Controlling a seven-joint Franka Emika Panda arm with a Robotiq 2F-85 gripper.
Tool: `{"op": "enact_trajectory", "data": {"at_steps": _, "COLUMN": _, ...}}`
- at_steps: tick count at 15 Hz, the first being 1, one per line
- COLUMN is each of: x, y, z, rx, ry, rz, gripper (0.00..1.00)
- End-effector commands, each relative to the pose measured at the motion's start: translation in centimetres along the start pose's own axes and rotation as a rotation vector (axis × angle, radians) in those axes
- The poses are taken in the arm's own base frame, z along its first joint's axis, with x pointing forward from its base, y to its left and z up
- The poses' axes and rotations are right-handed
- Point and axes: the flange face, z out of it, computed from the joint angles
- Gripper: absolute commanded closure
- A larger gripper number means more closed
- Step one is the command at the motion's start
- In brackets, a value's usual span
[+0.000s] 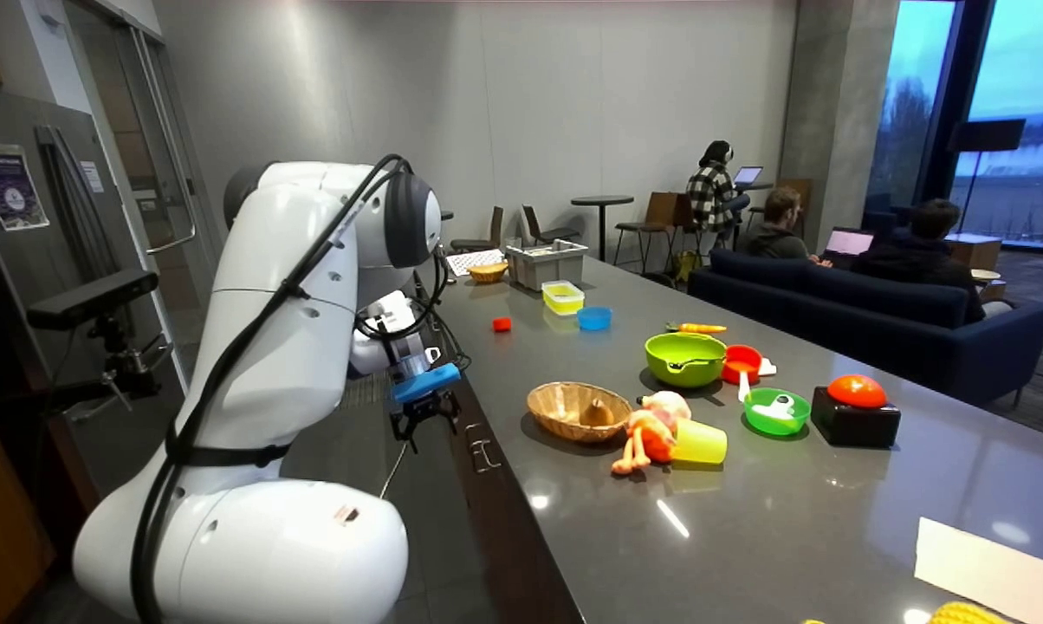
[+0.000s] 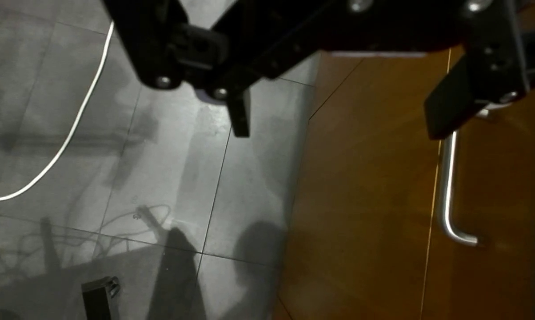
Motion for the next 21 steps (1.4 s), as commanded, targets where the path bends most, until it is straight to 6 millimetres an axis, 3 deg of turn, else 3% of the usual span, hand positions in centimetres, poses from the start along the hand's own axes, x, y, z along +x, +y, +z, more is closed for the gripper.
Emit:
{"op": "enact_trajectory", "data": {"at_steps": 1, "x": 0.0, "y": 0.2, "z": -0.1, "rx": 0.001, "ry": -0.001, "rz": 0.001, "gripper": 0.00}}
{"op": "enact_trajectory", "data": {"at_steps": 8, "x": 0.0, "y": 0.4, "z": -0.1, "rx": 0.001, "ry": 0.000, "rz": 0.004, "gripper": 0.00}}
{"op": "enact_trajectory", "data": {"at_steps": 10, "x": 0.0, "y": 0.6, "z": -0.4, "rx": -0.100, "ry": -0.021, "rz": 0.010, "gripper": 0.00}}
{"op": "enact_trajectory", "data": {"at_steps": 14, "x": 0.8, "y": 0.3, "z": 0.2, "rx": -0.231, "ry": -0.028, "rz": -0.005, "gripper": 0.00}}
{"op": "enact_trajectory", "data": {"at_steps": 21, "x": 1.4, "y": -0.8, "z": 1.7, "rx": -0.270, "ry": -0.021, "rz": 0.014, "gripper": 0.00}}
